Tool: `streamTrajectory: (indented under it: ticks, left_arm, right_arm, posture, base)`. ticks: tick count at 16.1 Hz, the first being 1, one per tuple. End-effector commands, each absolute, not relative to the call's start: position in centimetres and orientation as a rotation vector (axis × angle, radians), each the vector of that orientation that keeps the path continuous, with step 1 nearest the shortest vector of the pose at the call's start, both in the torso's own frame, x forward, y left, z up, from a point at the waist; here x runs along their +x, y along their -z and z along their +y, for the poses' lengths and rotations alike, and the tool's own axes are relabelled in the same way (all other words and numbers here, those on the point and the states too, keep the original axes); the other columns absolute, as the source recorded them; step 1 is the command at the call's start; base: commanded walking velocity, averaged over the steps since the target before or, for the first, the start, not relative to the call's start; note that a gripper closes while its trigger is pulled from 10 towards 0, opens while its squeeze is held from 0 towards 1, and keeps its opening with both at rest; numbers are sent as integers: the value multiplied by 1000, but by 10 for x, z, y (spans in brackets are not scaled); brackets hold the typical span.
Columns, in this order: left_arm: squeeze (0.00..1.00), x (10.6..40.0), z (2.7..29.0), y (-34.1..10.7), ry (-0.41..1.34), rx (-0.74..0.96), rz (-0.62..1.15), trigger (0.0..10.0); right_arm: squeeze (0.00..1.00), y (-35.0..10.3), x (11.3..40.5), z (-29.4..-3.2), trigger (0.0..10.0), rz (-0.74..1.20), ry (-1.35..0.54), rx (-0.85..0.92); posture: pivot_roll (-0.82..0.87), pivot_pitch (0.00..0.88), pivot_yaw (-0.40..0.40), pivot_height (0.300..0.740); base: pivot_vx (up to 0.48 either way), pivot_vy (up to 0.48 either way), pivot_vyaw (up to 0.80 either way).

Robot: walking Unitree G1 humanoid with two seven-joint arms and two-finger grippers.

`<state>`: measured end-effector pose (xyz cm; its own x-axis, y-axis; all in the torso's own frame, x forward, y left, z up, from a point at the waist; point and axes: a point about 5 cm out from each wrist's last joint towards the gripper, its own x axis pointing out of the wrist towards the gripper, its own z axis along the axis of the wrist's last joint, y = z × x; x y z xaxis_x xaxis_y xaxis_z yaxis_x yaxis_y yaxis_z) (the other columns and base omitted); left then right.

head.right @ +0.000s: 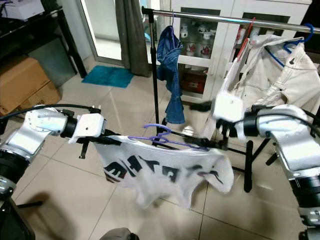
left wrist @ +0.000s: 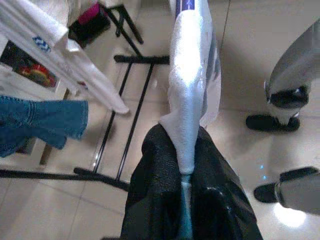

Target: Hang hanger

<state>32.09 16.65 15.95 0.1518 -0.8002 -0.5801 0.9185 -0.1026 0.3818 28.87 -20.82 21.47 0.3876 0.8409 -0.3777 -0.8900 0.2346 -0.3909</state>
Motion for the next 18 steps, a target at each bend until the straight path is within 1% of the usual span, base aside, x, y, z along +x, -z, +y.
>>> streamTrajectory:
  ticks: [1,3,5,6,7,8,10,12,13,14,16,17,18]
  left_arm:
    - [0,320,169,-167,1470,800,154,0]
    - [0,320,167,-175,1470,757,97,0]
    - [0,321,170,-176,1446,740,109,0]
    - [0,322,177,-171,1403,740,167,0]
    - [0,323,179,-170,1391,741,181,0]
    - [0,324,184,-166,1343,752,208,0]
    - [0,327,191,-161,1242,716,232,0]
    - [0,328,191,-159,1199,697,225,0]
    - [0,329,190,-158,1164,688,216,0]
    - [0,331,186,-158,1123,690,196,0]
    - [0,333,181,-156,1071,686,179,0]
    - [0,333,179,-156,1060,680,171,0]
    - [0,335,175,-155,1024,670,153,0]
  right_arm:
    - [0,-221,288,-206,10000,63,-1209,-554]
    - [0,-216,285,-203,10000,78,-1219,-527]
    - [0,-210,281,-208,10000,123,-1205,-540]
    - [0,-210,281,-219,10000,159,-1138,-549]
    - [0,-210,281,-222,10000,166,-1115,-546]
    - [0,-209,281,-229,10000,181,-1047,-513]
    - [0,-205,273,-238,10000,186,-953,-407]
    - [0,-202,271,-243,10000,186,-842,-330]
    - [0,-197,268,-243,10000,209,-757,-301]
    - [0,-190,265,-234,10000,223,-688,-244]
    - [0,-181,268,-219,10000,236,-524,-80]
    - [0,-178,268,-216,10000,241,-491,-37]
    - [0,-171,268,-204,5608,252,-433,20]
  posture:
    - [120,0,63,740]
    - [125,0,58,740]
    - [128,0,51,740]
    - [127,0,48,740]
    - [127,0,48,740]
    - [126,0,43,740]
    - [120,0,48,740]
    - [117,0,52,740]
    - [116,0,56,740]
    - [113,0,62,740]
    - [114,0,63,740]
    - [114,0,63,740]
    - [111,0,71,740]
  base:
    - [0,0,0]
    - [0,0,0]
    - [0,0,0]
    - [0,0,0]
    - [0,0,0]
    - [0,0,0]
    - [0,0,0]
    - [0,0,0]
    - [0,0,0]
    - [0,0,0]
    - [0,0,0]
    - [0,0,0]
    - [0,0,0]
